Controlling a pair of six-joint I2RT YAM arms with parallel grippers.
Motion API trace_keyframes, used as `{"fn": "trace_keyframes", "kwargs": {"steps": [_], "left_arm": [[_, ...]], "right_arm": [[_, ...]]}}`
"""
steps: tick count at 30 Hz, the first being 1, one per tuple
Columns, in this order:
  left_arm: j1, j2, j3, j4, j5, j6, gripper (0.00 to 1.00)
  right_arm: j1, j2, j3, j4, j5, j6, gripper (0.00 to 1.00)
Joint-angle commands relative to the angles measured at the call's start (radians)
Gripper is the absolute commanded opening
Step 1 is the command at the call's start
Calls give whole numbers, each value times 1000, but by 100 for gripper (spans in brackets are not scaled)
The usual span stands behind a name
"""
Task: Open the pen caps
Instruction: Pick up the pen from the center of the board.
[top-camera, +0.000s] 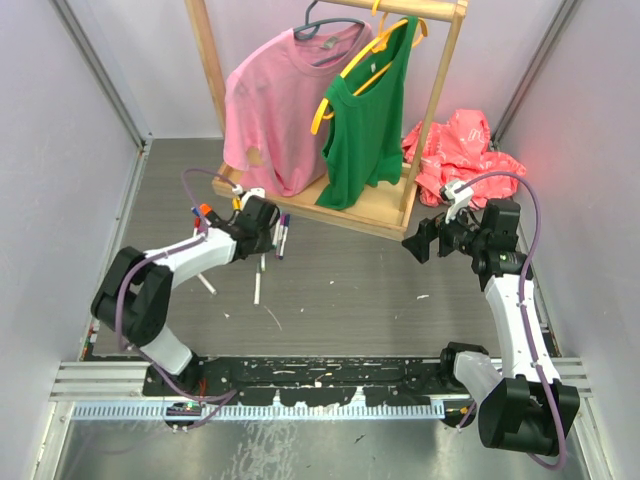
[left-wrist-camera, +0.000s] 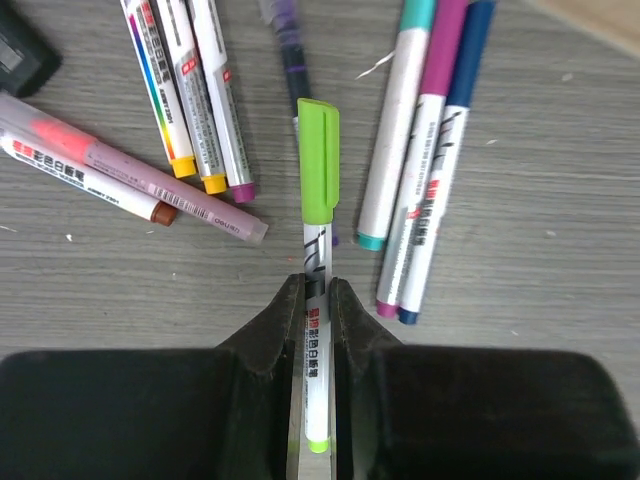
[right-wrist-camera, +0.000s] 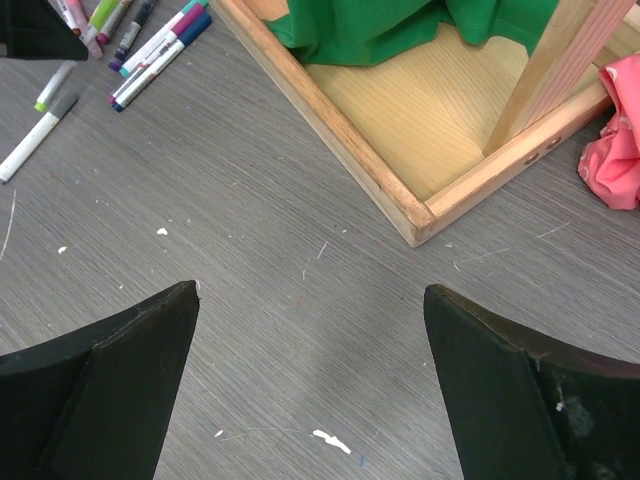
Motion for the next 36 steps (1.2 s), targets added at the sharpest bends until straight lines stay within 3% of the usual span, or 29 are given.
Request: {"fn": "trace_keyframes", "kwargs": {"steps": [1,7,11,14,23,30,36], "left_arm": [[3,-136,-18,51,40,17,0],[2,-316,-126,212,261,-8,0],[-5,-462,-267,473,439,-112,0],[-46,-542,-364,667,461,-170,0],[-276,-623,-498,1057,236,-204,0],[-432,-521,-511,1292,22,-158,0],[-520,-384,-438,1378,-74,-106,0]], "right_arm": [[6,-19,17,42,-47,16,100],[5,-17,-3,86,-188,78,100],[15,0,-54,209,-358,186,100],[37,15,-114,393,-419,346,100],[237,82,-107,686,-427,628,100],[282,85,-212,1004,-453,848,100],[314,86,-228,984,-440,813,98]]}}
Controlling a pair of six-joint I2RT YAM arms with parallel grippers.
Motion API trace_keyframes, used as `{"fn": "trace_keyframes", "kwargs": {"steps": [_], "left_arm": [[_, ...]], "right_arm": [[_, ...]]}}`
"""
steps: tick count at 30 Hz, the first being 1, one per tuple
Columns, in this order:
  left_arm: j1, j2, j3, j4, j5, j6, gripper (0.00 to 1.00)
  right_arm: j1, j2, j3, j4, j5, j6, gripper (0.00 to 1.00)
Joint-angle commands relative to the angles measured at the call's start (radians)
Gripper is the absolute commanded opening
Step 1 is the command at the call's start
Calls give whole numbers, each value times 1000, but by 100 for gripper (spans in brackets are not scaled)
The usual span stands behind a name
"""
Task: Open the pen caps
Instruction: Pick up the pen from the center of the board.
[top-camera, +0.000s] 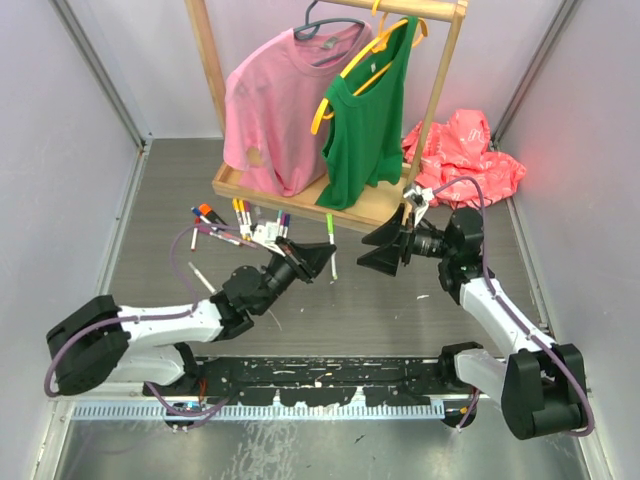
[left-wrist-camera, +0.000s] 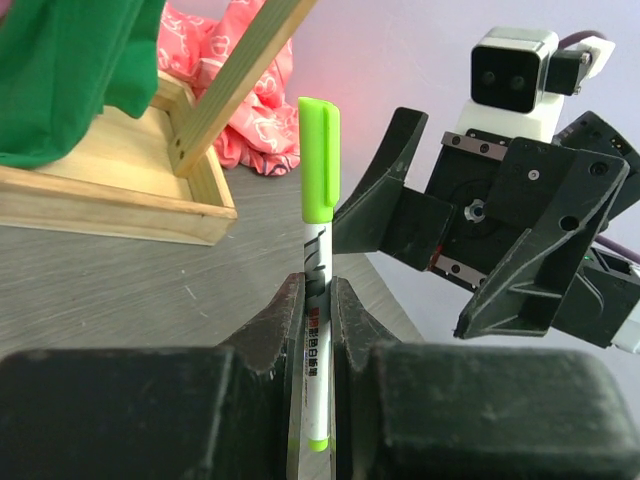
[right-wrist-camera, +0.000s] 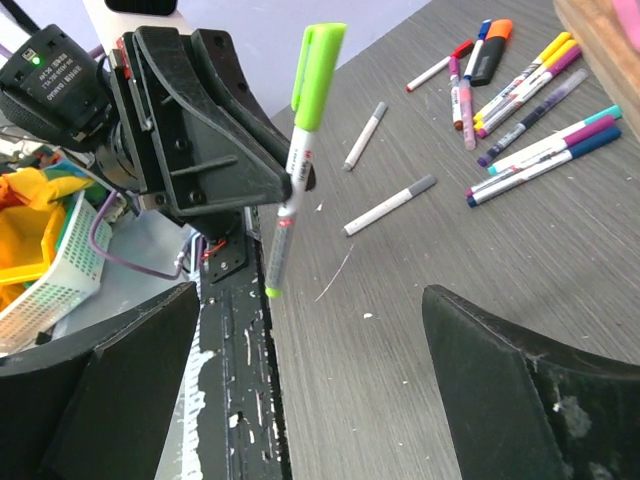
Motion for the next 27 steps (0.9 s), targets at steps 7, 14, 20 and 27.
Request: {"fn": "trace_keyframes", "kwargs": {"steps": [7,14,20,27], "left_arm": [[-73,185,134,226,-162,54,0],[-107,250,169,251,-198,63,0],[-118,278,180,266,-201,62,0],[-121,283,172,278,-202,54,0]], "right_arm": [[78,8,8,-19,55,-67,91],[135,44,20,-69,123,-102,82],[140,62,22,-67,172,-75,71],[140,63,24,-59,172,-71,38]]}}
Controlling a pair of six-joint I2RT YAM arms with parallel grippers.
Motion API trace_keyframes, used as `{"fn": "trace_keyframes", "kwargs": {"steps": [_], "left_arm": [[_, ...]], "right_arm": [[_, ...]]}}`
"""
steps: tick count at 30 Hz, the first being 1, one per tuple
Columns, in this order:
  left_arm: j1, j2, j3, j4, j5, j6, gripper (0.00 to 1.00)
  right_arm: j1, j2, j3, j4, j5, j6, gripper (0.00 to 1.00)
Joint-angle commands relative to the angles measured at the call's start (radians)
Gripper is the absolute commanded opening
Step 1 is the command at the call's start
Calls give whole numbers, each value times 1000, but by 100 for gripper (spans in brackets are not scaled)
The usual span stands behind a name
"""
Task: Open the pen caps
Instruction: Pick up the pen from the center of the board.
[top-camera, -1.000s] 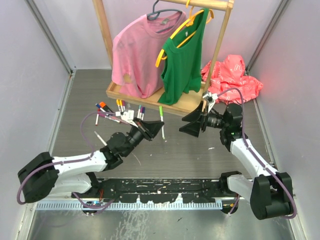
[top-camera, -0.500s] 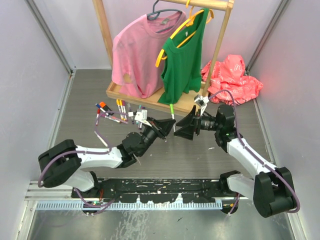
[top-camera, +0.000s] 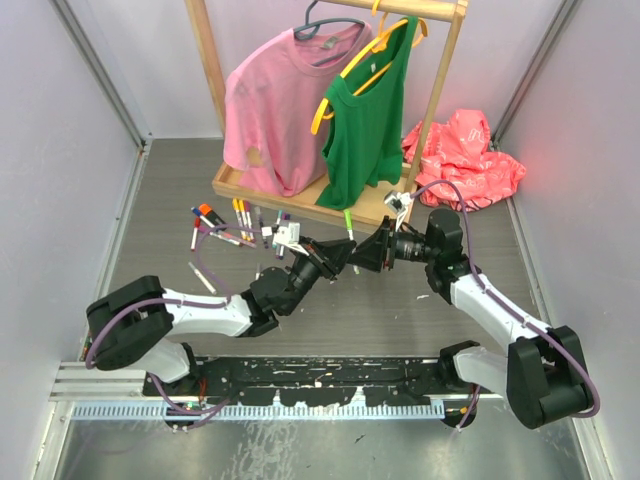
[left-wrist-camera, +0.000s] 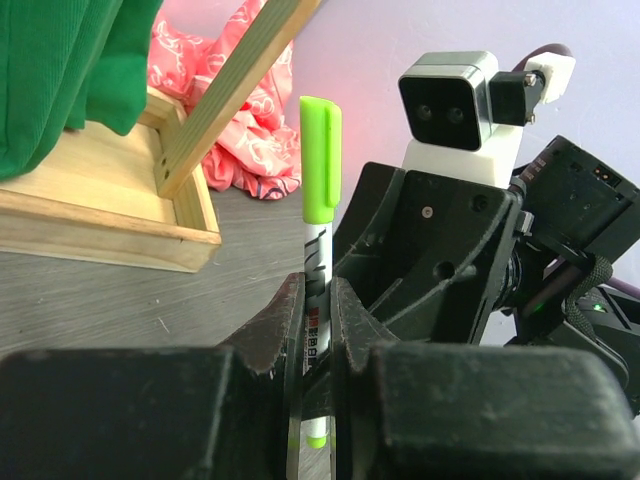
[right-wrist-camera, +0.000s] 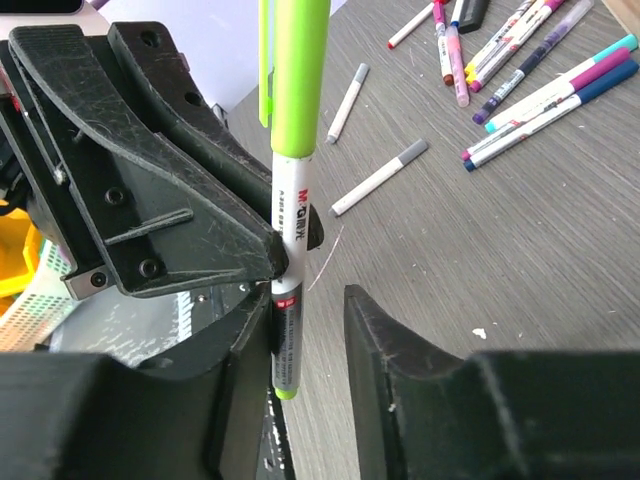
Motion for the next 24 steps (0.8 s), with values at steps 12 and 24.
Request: {"fn": "trace_keyframes", "kwargs": {"steps": [12,24], "left_arm": [[-7,-105,-13,-37,-66,-11,52],[115,-311,194,-818,83,-106,85]], "right_arm": [[1,-12,108,-191,34,-191,1],[2,-28,240,-567,258,-587,1]]}}
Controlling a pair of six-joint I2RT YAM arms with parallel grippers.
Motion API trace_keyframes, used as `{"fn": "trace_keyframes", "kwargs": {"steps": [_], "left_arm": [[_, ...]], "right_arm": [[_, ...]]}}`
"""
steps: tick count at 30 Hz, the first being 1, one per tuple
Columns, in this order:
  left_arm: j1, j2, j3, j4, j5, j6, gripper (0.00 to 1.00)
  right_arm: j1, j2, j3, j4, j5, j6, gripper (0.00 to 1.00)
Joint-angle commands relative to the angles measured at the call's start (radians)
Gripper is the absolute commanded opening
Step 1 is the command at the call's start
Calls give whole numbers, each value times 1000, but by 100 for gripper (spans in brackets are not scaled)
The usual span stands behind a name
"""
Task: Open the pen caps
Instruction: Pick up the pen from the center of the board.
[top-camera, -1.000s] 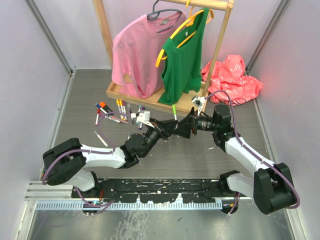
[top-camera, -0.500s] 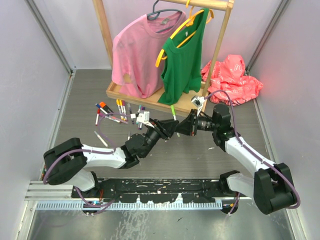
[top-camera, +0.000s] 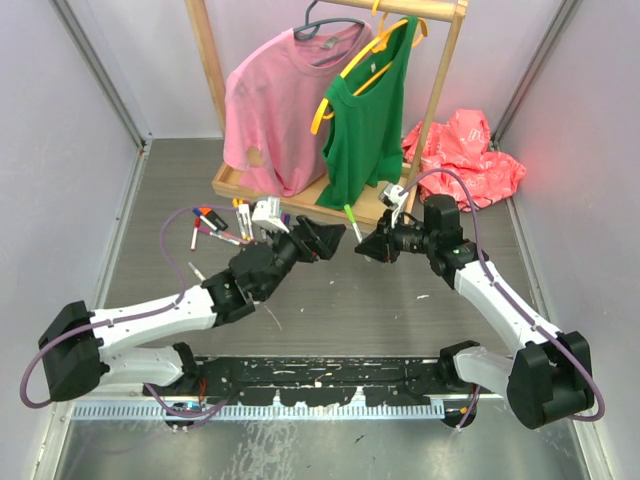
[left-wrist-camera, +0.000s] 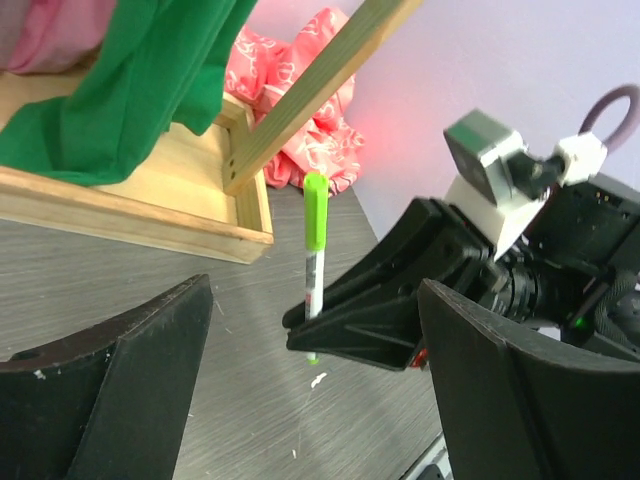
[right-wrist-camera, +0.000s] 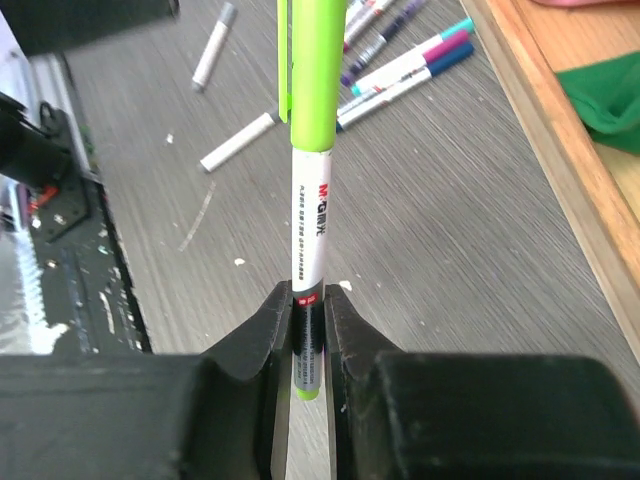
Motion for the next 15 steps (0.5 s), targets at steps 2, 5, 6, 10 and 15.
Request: {"fn": "trace_keyframes", "kwargs": {"steps": [2,5,6,10,15], "left_arm": [[50,11,112,-243,138,-48,84],[49,40,146,-244,147,-53,82],[49,53,158,-250,140,-57,81],[53,132,222,-276,111,-81,78],[69,232,314,-351,122,-138,70]], "right_arm": [[0,-29,47,-107,83,-153,1],[0,-20,53,-127,91,-173,1],[0,-17,56,-132,91,-176,1],[1,-10,57,-142,82,-187,1],[0,-11,56,-148,79,-199,1]]}}
